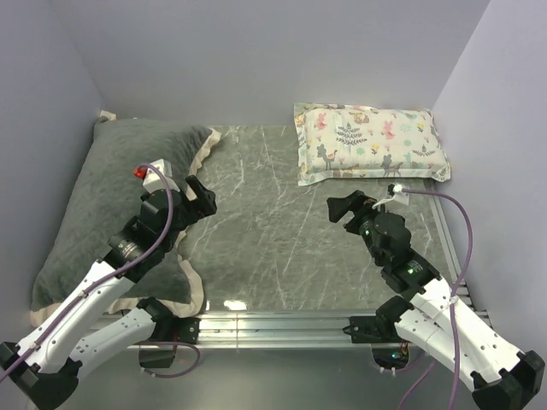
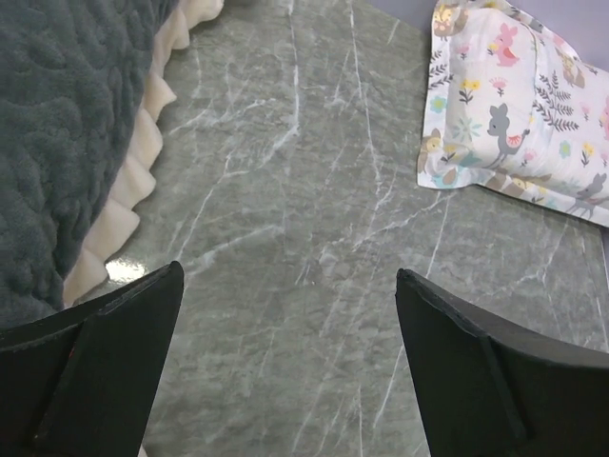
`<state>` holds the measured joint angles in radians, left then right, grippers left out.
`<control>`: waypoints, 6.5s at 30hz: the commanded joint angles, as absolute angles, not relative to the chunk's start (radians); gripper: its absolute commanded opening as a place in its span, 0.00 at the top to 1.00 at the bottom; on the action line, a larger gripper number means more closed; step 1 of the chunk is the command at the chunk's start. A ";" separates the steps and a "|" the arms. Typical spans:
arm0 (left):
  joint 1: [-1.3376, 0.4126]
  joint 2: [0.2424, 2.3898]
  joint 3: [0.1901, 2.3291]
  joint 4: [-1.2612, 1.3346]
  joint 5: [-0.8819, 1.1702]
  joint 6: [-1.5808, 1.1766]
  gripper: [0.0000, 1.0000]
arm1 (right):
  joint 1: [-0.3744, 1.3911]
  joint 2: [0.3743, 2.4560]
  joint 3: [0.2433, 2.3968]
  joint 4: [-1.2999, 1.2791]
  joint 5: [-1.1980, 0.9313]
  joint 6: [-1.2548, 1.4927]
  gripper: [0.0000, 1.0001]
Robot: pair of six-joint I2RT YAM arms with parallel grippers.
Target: Remove the pillowcase from the pillow
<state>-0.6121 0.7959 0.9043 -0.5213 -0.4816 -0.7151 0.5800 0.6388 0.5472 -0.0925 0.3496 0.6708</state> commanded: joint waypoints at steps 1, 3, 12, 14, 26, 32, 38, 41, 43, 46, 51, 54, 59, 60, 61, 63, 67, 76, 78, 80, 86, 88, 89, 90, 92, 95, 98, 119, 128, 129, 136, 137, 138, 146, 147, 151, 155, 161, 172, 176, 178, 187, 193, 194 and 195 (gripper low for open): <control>-0.614 0.798 0.930 -0.526 -0.532 -0.704 0.01 | 0.583 0.634 0.558 -0.086 0.354 0.658 0.00; -0.615 0.801 0.934 -0.528 -0.543 -0.692 0.01 | 0.583 0.635 0.558 -0.086 0.350 0.655 0.00; -0.646 1.190 1.254 -0.823 -0.943 -0.785 0.01 | 0.583 0.718 0.572 -0.040 0.270 0.670 0.00; -0.646 1.280 1.322 -0.920 -1.030 -0.827 0.01 | 0.583 0.764 0.601 -0.060 0.249 0.684 0.00; -0.488 1.785 1.493 -1.219 -1.238 -0.910 0.01 | 0.584 0.799 0.609 -0.002 0.104 0.678 0.00; -0.359 1.897 1.433 -1.096 -1.212 -0.800 0.01 | 0.583 0.811 0.592 0.026 0.083 0.667 0.00; -0.313 1.847 1.336 -0.851 -1.016 -0.537 0.26 | 0.584 0.848 0.572 0.071 0.035 0.676 0.00; -0.296 1.847 1.344 -0.856 -0.992 -0.511 0.77 | 0.584 0.865 0.566 0.087 0.018 0.681 0.00; -0.296 1.835 1.347 -0.859 -0.963 -0.491 1.00 | 0.584 0.873 0.563 0.097 0.014 0.680 0.00; -0.334 1.757 1.365 -0.871 -0.893 -0.468 0.99 | 0.586 0.890 0.558 0.118 0.005 0.683 0.00; -0.504 1.692 1.636 -1.033 -0.851 -0.472 0.99 | 0.589 0.926 0.574 0.164 -0.049 0.681 0.01; -0.600 1.712 1.846 -1.146 -0.844 -0.477 0.99 | 0.595 0.959 0.600 0.187 -0.064 0.681 0.02; -0.745 1.695 2.057 -1.212 -0.789 -0.471 1.00 | 0.598 1.015 0.690 0.198 -0.037 0.657 0.01; -0.759 1.686 2.069 -1.224 -0.781 -0.477 1.00 | 0.598 1.023 0.728 0.184 -0.031 0.647 0.01; -0.770 1.675 2.062 -1.220 -0.772 -0.483 1.00 | 0.598 1.032 0.747 0.176 -0.022 0.632 0.01; -0.795 1.614 1.990 -1.153 -0.695 -0.476 1.00 | 0.597 1.037 0.790 0.158 0.027 0.608 0.01; -0.761 1.468 1.805 -0.991 -0.551 -0.448 1.00 | 0.597 1.045 0.831 0.149 0.080 0.580 0.00; -0.604 1.358 1.615 -0.851 -0.215 -0.388 1.00 | 0.598 1.126 0.804 0.247 0.144 0.531 0.00; -0.594 1.361 1.623 -0.862 -0.201 -0.380 1.00 | 0.597 1.114 0.747 0.319 0.135 0.511 0.00; -0.592 1.356 1.628 -0.858 -0.178 -0.374 1.00 | 0.595 1.108 0.694 0.389 0.072 0.485 0.00; -0.592 1.367 1.644 -0.868 -0.167 -0.374 1.00 | 0.598 1.128 0.487 0.658 -0.073 0.446 0.03; -0.592 1.376 1.657 -0.874 -0.166 -0.376 1.00 | 0.598 1.111 0.430 0.770 -0.095 0.462 0.03; -0.592 1.379 1.660 -0.873 -0.166 -0.379 1.00 | 0.598 1.109 0.387 0.799 -0.121 0.465 0.03; -0.592 1.382 1.663 -0.874 -0.164 -0.377 1.00 | 0.598 1.123 0.370 0.855 -0.136 0.465 0.04; -0.592 1.393 1.680 -0.882 -0.164 -0.377 1.00 | 0.598 1.144 0.350 0.891 -0.156 0.463 0.04; -0.591 1.399 1.687 -0.881 -0.166 -0.376 1.00 | 0.603 1.218 0.341 0.974 -0.212 0.465 0.04; -0.592 1.411 1.700 -0.884 -0.173 -0.379 1.00 | 0.612 1.293 0.379 0.996 -0.241 0.465 0.06; -0.304 1.968 2.468 -1.029 -0.242 -0.423 0.96 | 0.776 0.996 1.173 0.008 -0.307 0.413 1.00; -0.272 1.830 2.083 -0.756 -0.144 -0.463 0.26 | 0.738 1.374 1.261 -0.002 -0.215 0.466 1.00; -0.272 1.813 2.071 -0.743 -0.143 -0.454 0.23 | 0.733 1.405 1.270 -0.002 -0.210 0.494 1.00; -0.317 1.624 2.036 -0.721 -0.158 -0.451 0.01 | 0.626 1.624 1.397 -0.002 -0.215 0.581 1.00; -0.336 1.593 2.004 -0.704 -0.167 -0.449 0.01 | 0.609 1.640 1.393 -0.003 -0.231 0.612 1.00; -0.357 1.559 1.941 -0.689 -0.201 -0.451 0.01 | 0.577 1.647 1.390 0.042 -0.254 0.624 1.00; -0.618 1.321 1.502 -0.459 -0.318 -0.529 0.01 | 0.543 1.654 1.417 0.051 -0.291 0.647 1.00; -0.632 1.315 1.411 -0.427 -0.322 -0.538 0.01 | 0.542 1.654 1.422 0.040 -0.290 0.646 1.00; -0.672 1.359 1.301 -0.325 -0.324 -0.558 0.01 | 0.541 1.649 1.428 0.026 -0.288 0.647 1.00; -0.724 1.411 1.279 -0.270 -0.386 -0.542 0.01 | 0.543 1.634 1.428 0.009 -0.281 0.658 1.00; -0.756 1.465 1.261 -0.250 -0.463 -0.567 0.01 | 0.543 1.629 1.454 -0.015 -0.302 0.653 1.00; -0.779 1.530 1.315 -0.364 -0.666 -0.661 1.00 | 0.541 1.560 1.476 -0.109 -0.256 0.585 0.82; -0.793 1.480 1.339 -0.402 -0.647 -0.699 1.00 | 0.548 1.465 1.442 -0.218 -0.140 0.535 0.45; -0.798 1.467 1.350 -0.425 -0.640 -0.712 1.00 | 0.548 1.354 1.355 -0.224 -0.082 0.528 0.36; -0.890 1.388 1.390 -0.491 -0.644 -0.747 1.00 | 0.555 1.130 1.010 -0.256 0.101 0.497 0.23; -0.907 1.330 1.378 -0.523 -0.643 -0.762 1.00 | 0.601 1.238 0.976 -0.258 0.150 0.462 0.20; -0.907 1.321 1.378 -0.538 -0.647 -0.764 1.00 | 0.607 1.249 0.976 -0.276 0.179 0.462 0.20; -0.910 1.303 1.378 -0.548 -0.653 -0.762 1.00 | 0.606 1.256 0.960 -0.281 0.199 0.463 0.20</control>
